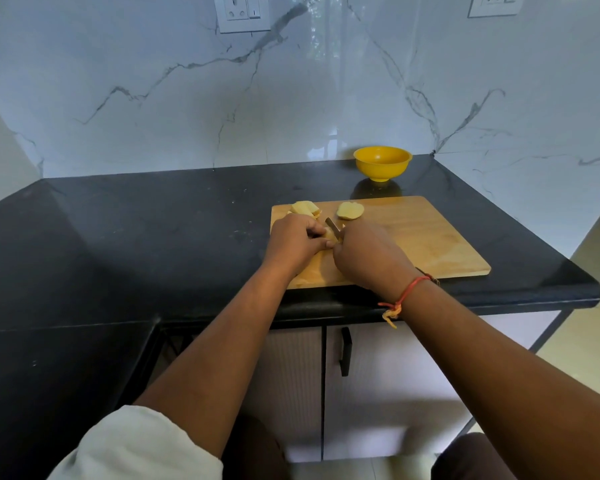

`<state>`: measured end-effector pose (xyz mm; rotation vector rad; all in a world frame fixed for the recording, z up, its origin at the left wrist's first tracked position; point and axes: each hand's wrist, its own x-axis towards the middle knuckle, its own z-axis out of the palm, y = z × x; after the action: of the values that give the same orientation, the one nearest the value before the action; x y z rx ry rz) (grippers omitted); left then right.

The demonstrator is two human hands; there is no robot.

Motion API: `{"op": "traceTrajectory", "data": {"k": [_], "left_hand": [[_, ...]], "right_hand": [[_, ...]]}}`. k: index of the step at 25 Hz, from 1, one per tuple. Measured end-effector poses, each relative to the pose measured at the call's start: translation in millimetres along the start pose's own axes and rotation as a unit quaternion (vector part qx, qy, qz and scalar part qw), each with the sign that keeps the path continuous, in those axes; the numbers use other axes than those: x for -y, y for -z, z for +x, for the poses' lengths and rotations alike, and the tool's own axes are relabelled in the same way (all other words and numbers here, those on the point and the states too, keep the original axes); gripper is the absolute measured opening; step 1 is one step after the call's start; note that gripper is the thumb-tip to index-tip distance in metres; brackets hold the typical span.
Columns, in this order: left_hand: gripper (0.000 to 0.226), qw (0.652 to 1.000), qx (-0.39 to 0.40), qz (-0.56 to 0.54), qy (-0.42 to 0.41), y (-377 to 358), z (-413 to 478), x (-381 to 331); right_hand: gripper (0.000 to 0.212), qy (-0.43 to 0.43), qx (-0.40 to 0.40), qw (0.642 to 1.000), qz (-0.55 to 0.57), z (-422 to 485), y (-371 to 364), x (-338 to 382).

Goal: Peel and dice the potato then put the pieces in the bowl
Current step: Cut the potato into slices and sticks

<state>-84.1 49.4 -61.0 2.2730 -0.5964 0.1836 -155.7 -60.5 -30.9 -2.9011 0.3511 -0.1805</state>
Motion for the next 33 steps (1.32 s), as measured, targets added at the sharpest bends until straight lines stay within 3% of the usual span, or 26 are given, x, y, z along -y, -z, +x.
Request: {"op": "traceTrajectory", "data": {"k": [10,19,25,28,33], "left_hand": [[0.029,1.0,-0.001,-0.003,0.011,0.2,0.5,-0.5],[0.032,1.0,0.012,0.0,0.021,2.0,-0.4,-1.4],[0.031,1.0,0.011,-0.005,0.026,4.0,-2.9,-1.1],[0.028,1.0,-0.006,-0.009,0.021,3.0,-3.7,0.9],[0.027,1.0,-0.015,-0.012,0.01,1.2,-4.9,2.1]], "right_hand": [[0.021,0.014,0.076,0.997,-0.012,-40.7,-2.6,-11.6],[0.048,0.062,0.014,0.997,-0.053,-69.9,-10.7,-36.2],[0.023,0.046,-0.056,0.997,0.014,-67.9,8.3,-36.1],[0.025,0.034,-0.095,0.995,0.013,-45.0,10.1,-30.1],[0.027,0.02,-0.06,0.998,-0.001,-7.5,5.0,-12.6]]}}
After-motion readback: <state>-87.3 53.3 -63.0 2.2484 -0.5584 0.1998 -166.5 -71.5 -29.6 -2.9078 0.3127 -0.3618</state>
